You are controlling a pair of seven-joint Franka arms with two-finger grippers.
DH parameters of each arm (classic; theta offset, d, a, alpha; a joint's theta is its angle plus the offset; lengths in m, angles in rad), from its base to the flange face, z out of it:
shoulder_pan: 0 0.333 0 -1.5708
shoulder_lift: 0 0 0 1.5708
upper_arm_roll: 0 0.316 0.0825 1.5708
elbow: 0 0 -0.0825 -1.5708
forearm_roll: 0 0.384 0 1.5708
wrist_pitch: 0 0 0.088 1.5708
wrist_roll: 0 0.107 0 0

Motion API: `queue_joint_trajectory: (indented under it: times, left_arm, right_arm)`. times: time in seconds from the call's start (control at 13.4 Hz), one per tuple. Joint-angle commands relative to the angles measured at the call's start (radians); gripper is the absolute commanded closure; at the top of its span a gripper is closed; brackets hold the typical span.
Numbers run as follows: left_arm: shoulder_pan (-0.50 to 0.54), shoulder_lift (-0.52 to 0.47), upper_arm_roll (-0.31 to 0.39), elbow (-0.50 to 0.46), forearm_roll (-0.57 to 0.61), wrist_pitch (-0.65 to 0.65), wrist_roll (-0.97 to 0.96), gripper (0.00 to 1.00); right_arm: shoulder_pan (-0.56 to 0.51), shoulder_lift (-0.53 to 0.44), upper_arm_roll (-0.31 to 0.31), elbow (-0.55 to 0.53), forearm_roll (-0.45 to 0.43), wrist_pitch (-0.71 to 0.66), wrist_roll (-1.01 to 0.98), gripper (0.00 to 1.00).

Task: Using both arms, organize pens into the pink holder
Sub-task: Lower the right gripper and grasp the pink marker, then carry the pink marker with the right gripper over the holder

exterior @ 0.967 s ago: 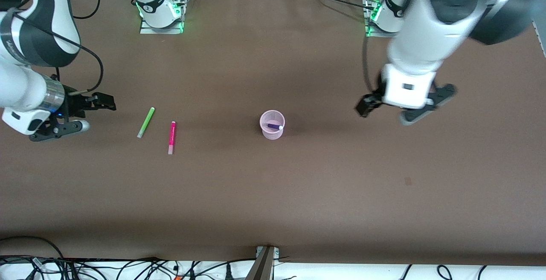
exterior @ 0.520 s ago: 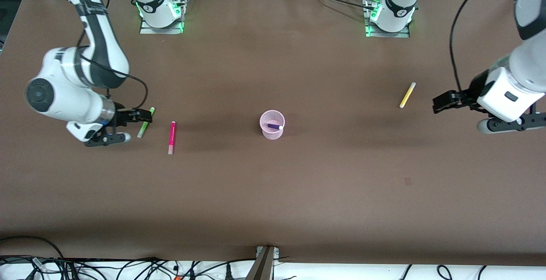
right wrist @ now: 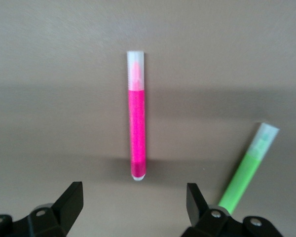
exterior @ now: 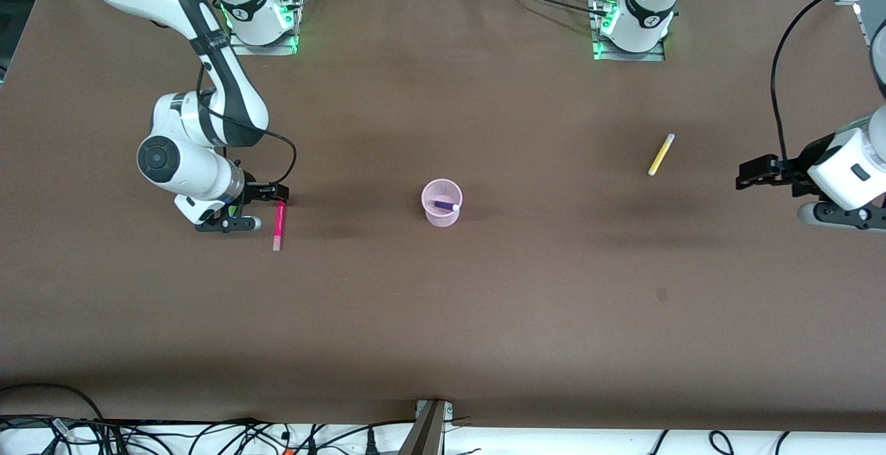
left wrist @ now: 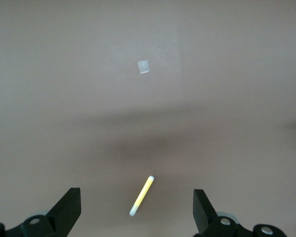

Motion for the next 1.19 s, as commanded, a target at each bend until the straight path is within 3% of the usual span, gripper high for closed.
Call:
queue_joint_trajectory:
  times: [0.0,0.52,0.89,1.12]
  left_arm:
    - [0.010,-0.065,-0.005,-0.068,-0.037,0.030,0.013,0.00]
    - [-0.005,-0.082,-0.024,0.018,-0.023,0.013,0.009,0.00]
    - [-0.007,-0.077,-0.032,0.050,-0.020,-0.073,-0.010,0.00]
    - [-0.002,-0.081,-0.026,0.061,-0.022,-0.073,-0.011,0.00]
  right_arm:
    - [0.005,0.048,0.022,-0.014,0.034,0.082,0.007,0.15]
    - [0.003,0.069,0.021,-0.016,0.034,0.098,0.006,0.54]
    - [0.003,0.088,0.021,-0.020,0.034,0.122,0.006,0.62]
    - [0.002,0.091,0.021,-0.019,0.036,0.122,0.007,0.83]
